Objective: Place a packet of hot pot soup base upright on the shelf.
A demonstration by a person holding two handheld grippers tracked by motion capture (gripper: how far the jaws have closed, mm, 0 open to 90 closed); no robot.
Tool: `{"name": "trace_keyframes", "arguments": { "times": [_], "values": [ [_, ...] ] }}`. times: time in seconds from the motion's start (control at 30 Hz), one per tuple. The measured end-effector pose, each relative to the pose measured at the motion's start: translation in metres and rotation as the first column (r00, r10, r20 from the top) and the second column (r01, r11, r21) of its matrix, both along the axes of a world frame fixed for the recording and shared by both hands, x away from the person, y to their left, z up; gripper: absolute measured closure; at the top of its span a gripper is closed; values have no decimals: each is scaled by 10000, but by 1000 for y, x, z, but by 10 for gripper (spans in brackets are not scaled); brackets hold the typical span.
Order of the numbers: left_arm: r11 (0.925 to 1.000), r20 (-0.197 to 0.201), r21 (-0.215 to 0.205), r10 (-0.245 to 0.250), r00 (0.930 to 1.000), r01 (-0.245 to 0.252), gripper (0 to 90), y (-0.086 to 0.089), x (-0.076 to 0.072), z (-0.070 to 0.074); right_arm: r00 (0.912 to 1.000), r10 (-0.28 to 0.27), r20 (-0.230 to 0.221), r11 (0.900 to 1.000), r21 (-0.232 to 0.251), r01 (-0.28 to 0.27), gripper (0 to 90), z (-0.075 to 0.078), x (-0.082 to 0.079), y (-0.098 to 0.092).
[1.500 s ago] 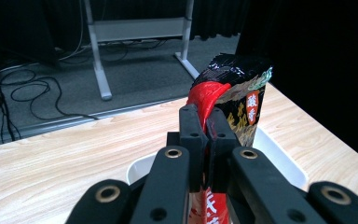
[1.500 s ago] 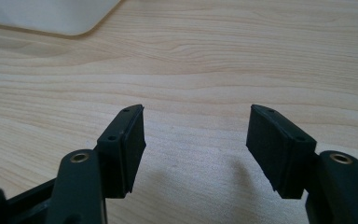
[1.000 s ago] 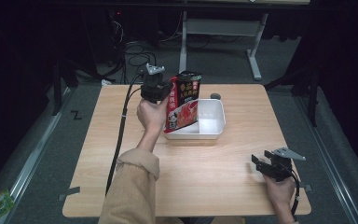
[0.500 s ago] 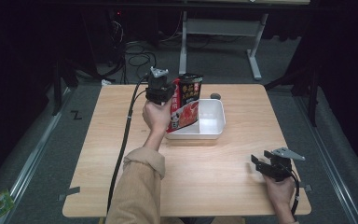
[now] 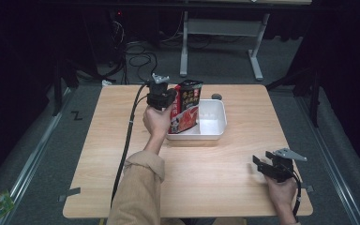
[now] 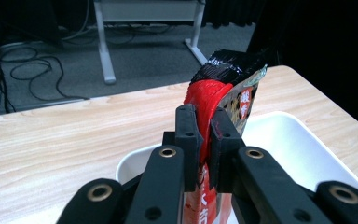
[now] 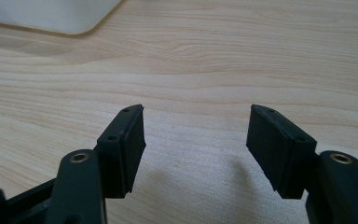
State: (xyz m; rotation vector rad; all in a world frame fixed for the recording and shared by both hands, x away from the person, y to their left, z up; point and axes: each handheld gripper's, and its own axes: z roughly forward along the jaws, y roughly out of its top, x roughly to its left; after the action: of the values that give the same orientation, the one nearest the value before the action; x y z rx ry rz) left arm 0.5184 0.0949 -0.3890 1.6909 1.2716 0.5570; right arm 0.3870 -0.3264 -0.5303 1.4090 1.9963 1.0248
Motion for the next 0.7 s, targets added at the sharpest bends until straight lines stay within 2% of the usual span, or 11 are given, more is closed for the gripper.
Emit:
{"name": "trace_keyframes", "arguments": {
  "times": [0.13,0.37,0.57,0.7],
  "values": [
    [9992,-98,387,-94,9999,98,840,3,-4,0,10000,3,12,10000,-20,-3,377,0,0,0],
    [9994,-224,345,-76,9997,83,833,13,-9,-6,10000,-52,-26,10000,4,52,377,0,0,0],
    [9984,-166,526,-207,9996,216,820,14,-11,-6,10000,-55,-33,10000,-10,55,377,0,0,0],
    [9992,-256,393,-8,9997,18,816,19,-12,-11,10000,-59,-27,10000,1,59,376,0,0,0]
  ]
}}
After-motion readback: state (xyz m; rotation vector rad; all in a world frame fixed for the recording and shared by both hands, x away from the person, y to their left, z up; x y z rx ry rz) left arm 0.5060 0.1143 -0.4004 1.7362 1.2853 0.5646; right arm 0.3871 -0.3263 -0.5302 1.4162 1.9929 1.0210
